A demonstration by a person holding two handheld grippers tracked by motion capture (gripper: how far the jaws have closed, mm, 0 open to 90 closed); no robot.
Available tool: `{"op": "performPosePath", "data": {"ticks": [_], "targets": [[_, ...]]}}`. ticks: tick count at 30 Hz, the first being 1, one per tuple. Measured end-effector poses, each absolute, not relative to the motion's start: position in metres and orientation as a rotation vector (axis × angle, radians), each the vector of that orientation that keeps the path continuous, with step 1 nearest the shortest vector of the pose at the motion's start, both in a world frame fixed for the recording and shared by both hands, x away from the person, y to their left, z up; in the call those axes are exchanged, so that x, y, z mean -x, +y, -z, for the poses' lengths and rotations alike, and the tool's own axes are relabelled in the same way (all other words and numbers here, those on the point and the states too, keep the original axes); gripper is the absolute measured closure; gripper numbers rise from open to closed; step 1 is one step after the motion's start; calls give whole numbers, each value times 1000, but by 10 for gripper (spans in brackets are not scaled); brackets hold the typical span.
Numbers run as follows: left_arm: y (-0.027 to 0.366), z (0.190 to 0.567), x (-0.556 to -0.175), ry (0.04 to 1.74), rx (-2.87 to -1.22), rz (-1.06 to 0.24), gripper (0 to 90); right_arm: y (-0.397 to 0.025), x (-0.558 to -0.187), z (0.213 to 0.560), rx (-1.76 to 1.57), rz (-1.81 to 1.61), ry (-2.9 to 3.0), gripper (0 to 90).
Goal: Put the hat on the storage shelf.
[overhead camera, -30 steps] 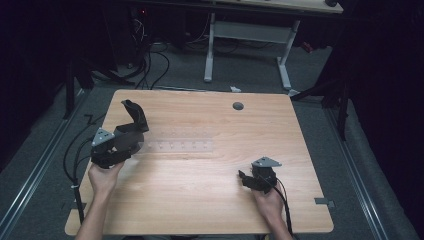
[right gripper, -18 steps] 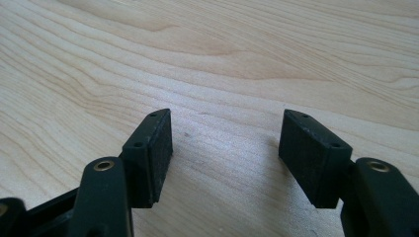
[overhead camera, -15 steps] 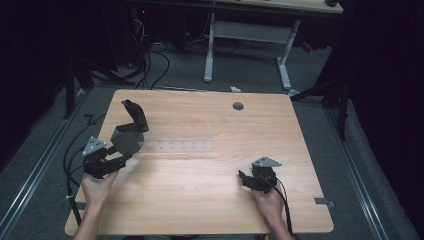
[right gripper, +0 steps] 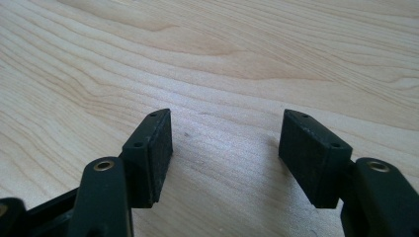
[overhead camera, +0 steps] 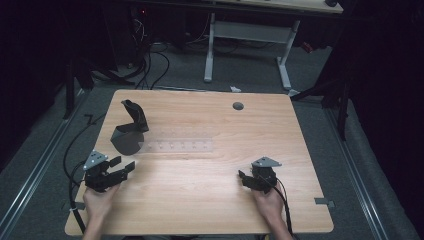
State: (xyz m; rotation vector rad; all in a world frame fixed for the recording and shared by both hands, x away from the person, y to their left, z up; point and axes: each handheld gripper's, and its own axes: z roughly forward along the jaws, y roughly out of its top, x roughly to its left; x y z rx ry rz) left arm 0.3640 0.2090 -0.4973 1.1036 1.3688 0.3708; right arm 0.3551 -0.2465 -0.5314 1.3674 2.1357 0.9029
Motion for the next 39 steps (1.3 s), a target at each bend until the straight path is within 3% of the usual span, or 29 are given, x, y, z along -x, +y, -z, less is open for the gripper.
{"op": "performPosePath", "data": {"ticks": [16, 39], "targets": [[173, 520, -351, 1356, -1213, -297, 378, -246, -355, 531, -1367, -903, 2136, 379], [141, 543, -361, 1355, -1339, -343, 376, -246, -355, 531, -1368, -903, 2136, 379]]}}
